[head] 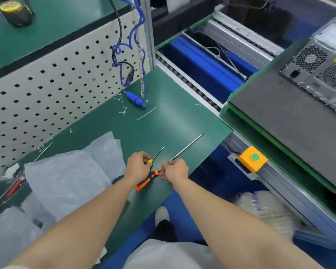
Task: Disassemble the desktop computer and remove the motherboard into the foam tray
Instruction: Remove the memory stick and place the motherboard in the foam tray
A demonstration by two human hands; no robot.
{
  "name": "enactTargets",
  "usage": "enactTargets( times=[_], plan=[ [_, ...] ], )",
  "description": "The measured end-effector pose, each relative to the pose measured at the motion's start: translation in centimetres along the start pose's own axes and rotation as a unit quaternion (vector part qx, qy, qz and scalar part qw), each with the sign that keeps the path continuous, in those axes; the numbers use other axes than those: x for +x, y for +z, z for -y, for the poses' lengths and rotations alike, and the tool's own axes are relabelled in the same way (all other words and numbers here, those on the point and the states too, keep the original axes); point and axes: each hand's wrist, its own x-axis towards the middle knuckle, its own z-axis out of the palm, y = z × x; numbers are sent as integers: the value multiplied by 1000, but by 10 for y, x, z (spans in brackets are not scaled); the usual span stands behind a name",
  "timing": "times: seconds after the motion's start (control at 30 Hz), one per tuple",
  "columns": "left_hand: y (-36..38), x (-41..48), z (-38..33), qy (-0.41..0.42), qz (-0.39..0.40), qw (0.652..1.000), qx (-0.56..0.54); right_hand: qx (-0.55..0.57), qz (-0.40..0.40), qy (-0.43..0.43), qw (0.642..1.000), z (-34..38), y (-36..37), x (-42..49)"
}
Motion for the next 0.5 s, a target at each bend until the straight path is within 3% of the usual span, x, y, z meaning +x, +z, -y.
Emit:
enactTargets(
  times=[0.27, 0.5],
  plan=[
    [0, 10, -24, 5, 19, 1000, 13, -67, 21, 1, 998, 8, -12, -4],
    [25, 23, -116, 92, 8, 995, 33, -108, -22, -106, 988, 39, -85, -1]
  ],
)
